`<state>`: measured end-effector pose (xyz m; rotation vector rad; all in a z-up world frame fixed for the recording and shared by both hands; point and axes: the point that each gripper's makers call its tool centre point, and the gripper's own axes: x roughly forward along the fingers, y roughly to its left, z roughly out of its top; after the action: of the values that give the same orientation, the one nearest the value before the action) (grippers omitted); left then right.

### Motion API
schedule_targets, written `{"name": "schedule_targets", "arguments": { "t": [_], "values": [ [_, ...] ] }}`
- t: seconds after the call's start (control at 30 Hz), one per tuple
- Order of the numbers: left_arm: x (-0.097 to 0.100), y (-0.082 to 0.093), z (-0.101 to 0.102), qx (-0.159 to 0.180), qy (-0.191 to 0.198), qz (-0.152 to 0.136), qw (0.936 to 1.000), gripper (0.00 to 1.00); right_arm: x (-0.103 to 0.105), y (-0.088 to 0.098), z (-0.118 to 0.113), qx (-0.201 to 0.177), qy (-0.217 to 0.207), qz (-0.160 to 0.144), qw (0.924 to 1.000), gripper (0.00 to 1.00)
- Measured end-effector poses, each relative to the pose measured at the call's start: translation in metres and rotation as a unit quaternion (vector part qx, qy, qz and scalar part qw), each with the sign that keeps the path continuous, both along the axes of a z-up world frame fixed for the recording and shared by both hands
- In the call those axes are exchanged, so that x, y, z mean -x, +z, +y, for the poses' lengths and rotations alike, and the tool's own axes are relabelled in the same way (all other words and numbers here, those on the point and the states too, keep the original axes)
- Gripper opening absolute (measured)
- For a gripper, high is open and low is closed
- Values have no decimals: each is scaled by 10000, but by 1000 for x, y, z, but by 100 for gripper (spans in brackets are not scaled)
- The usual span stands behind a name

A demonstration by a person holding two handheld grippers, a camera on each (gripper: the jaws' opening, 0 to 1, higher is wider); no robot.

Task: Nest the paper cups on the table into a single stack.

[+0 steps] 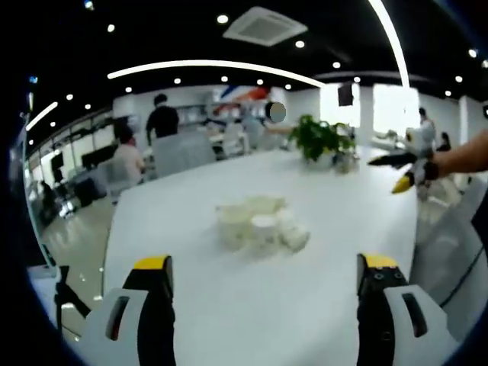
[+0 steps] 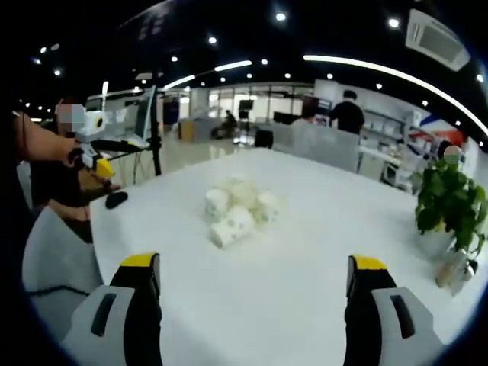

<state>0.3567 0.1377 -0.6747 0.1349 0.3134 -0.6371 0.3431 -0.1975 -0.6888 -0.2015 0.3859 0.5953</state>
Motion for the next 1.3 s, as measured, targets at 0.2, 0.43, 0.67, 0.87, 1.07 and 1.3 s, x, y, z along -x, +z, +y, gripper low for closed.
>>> {"name": "schedule_targets", "arguments": {
  "t": [0.2,0.43,0.67,0.87,1.07,1.3],
  "values": [
    [18,-8,1,18,121,165,9998,99,-1,-4,-10,-103,-32,42,9999,100],
    [21,-7,1,-88,256,247,9993,99,-4,-5,-9,-230,-7,81,9997,100],
    [17,-1,6,-142,309,204,9992,99,-12,-2,-2,-233,63,81,9997,100],
    [18,-3,4,-209,262,145,9993,99,-21,1,3,-164,91,90,9998,100],
    [21,-9,6,-255,202,224,9992,99,-32,-4,8,-91,93,195,9997,100],
    [24,-16,0,-173,141,275,9994,99,-39,-14,14,-234,-43,446,9987,100]
  ]
}}
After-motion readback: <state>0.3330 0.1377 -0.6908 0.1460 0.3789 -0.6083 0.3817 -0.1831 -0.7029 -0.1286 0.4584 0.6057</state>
